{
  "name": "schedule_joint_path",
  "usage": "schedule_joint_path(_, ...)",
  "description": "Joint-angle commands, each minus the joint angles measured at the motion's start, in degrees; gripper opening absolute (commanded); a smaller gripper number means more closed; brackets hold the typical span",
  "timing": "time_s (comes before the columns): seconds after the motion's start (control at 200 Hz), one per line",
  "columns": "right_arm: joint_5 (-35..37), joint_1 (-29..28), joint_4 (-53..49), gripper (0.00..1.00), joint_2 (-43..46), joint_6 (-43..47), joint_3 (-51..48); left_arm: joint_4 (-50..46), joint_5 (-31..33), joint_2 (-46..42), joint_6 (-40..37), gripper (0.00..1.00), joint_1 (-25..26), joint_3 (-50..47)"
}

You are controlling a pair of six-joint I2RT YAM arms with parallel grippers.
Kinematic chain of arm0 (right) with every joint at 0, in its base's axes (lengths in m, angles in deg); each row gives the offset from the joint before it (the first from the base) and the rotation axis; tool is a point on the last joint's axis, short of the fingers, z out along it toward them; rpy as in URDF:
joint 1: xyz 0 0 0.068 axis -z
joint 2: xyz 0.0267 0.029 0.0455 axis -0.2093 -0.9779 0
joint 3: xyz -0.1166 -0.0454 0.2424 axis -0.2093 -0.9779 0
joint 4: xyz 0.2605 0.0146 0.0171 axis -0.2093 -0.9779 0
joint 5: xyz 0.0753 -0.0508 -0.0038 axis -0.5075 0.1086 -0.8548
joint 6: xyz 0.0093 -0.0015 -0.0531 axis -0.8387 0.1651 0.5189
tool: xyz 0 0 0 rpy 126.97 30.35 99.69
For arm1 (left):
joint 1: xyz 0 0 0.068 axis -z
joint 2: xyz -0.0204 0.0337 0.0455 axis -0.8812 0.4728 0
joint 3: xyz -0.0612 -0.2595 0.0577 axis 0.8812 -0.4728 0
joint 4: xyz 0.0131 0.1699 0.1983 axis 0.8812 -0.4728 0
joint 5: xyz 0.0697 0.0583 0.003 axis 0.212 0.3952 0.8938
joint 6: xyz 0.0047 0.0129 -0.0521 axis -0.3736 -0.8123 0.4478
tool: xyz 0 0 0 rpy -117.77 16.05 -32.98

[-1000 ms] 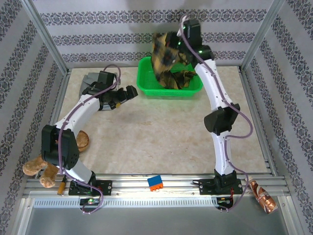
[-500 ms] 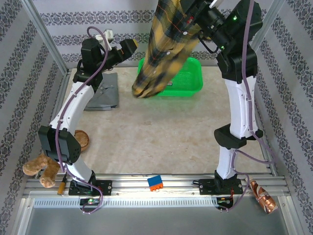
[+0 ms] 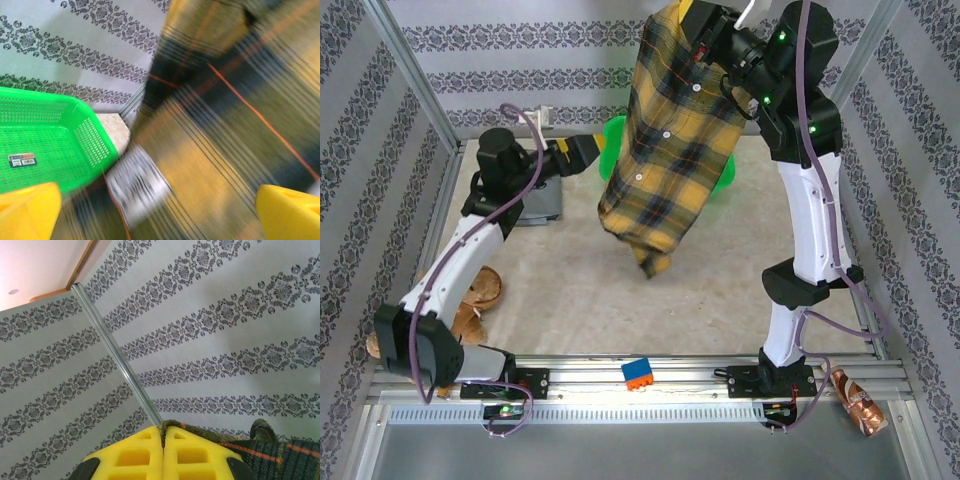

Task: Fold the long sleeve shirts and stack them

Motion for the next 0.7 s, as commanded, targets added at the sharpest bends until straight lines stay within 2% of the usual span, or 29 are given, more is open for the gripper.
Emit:
schedule_joint_path(0.0,-0.26,-1.16,3.09,0.0,1.8,-0.62,0.19,-8.06,3.83,-5.42,-5.52,0.99,0.07,-3.73)
schedule_joint_path(0.105,-1.39,-2.41,1.05,0.0,1.19,0.55,1.41,-15.48,10.57,-8.48,-8.36,0.99,-0.34,-3.44)
schedule_joint_path(0.205,2.79,-4.81,-5.4,0.0,3.63,7.67,-1.93,-19.23,13.85,-8.49,-6.99,0.99,-2.72,-1.64)
schedule_joint_path(0.245,6.25,-6.46,-6.91,0.0,6.19,10.83,-6.71,-20.71,15.13,-8.36,-7.0,0.99,-3.52,-0.96)
schedule_joint_path(0.335,15.2,-12.34,-4.62,0.0,13.41,15.75,-26.38,-23.49,19.31,-8.85,-7.19,0.99,-4.84,-0.55)
schedule_joint_path(0.405,19.68,-16.62,-1.9,0.0,16.19,15.55,-36.76,-26.14,23.61,-9.52,-6.35,0.99,-6.03,-0.83)
schedule_joint_path(0.45,25.55,-21.29,2.25,0.0,17.5,12.6,-47.64,-27.93,25.8,-9.81,-5.31,0.99,-7.21,-1.23)
schedule_joint_path(0.51,26.69,-25.22,6.5,0.0,16.37,7.92,-55.38,-30.13,27.99,-10.26,-3.73,0.99,-8.88,-2.29)
schedule_joint_path(0.585,26.6,-29.69,11.36,0.0,12.51,5.73,-60.25,-31.94,29.13,-11.06,-2.22,0.99,-10.93,-3.91)
schedule_joint_path(0.619,25.55,-31.58,13.1,0.03,10.14,5.09,-61.01,-32.67,29.86,-11.49,-1.88,0.99,-11.57,-4.65)
schedule_joint_path(0.654,23.3,-32.93,14.5,0.11,7.61,4.33,-61.11,-33.57,30.68,-11.96,-1.87,0.99,-12.01,-5.32)
schedule_joint_path(0.674,20.87,-33.98,15.98,0.23,5.95,3.86,-61.27,-34.11,31.25,-12.2,-2.0,0.99,-12.24,-5.69)
schedule_joint_path(0.679,20.87,-33.98,15.98,0.23,5.95,3.86,-61.27,-34.18,31.42,-12.28,-2.04,0.99,-12.3,-5.75)
schedule_joint_path(0.689,19.23,-34.38,16.99,0.31,4.99,3.69,-61.38,-34.48,31.67,-12.4,-2.08,0.99,-12.41,-5.9)
schedule_joint_path(0.694,19.23,-34.38,16.99,0.31,4.99,3.69,-61.38,-34.59,31.89,-12.51,-2.08,0.99,-12.48,-5.98)
